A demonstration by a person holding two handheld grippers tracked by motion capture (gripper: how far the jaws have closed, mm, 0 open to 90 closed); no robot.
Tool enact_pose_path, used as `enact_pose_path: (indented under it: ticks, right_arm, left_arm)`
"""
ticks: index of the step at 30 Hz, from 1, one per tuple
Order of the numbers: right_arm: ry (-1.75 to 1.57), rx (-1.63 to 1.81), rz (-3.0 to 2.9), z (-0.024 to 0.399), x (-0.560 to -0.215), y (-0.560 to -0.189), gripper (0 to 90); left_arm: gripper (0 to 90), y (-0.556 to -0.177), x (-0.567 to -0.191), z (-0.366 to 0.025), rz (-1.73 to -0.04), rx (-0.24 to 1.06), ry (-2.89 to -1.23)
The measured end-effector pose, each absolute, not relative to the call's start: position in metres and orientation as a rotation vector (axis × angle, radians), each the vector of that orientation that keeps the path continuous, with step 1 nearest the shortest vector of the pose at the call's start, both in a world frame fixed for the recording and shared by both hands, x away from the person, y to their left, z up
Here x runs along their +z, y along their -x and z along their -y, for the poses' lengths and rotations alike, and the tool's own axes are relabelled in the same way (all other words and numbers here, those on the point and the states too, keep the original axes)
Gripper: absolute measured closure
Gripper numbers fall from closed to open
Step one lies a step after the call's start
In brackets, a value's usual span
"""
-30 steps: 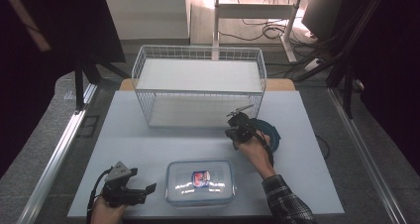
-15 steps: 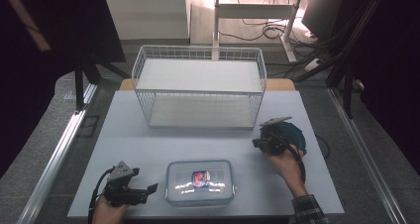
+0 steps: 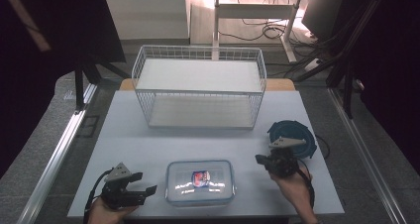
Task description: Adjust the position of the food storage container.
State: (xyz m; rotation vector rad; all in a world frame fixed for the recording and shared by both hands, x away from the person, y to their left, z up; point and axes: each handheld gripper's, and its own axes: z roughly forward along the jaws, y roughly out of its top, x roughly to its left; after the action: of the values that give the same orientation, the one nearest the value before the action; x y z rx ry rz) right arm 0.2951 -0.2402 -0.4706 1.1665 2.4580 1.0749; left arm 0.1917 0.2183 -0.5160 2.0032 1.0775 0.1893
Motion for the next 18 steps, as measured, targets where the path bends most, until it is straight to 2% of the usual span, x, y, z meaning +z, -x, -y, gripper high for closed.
enact_pose_path:
  ticks: [1,2,4,9,13,18]
  right_arm:
    - [-1.15,1.088,-2.482,0.237,-0.472,-0.287,89.7]
    - [-1.135,1.1,-2.508,0.233,-0.475,-0.278,89.6]
    - [-1.116,1.114,-2.553,0.228,-0.478,-0.266,89.7]
    - [-1.054,1.126,-2.705,0.209,-0.487,-0.232,89.7]
    - [-0.998,1.079,-2.746,0.196,-0.49,-0.225,89.7]
    - [-0.999,1.059,-2.72,0.195,-0.491,-0.23,89.7]
  left_arm:
    - [50.2,-0.188,-0.516,-0.215,-1.059,0.161,-2.02]
    - [59.7,-0.186,-0.517,-0.214,-1.047,0.141,-2.035]
    - [70.8,-0.183,-0.52,-0.208,-1.022,0.104,-2.064]
    - [86.0,-0.179,-0.519,-0.194,-0.97,0.052,-2.088]
    - [90.0,-0.182,-0.52,-0.184,-0.982,0.006,-2.059]
    - [90.0,-0.19,-0.522,-0.18,-1.021,0.01,-2.054]
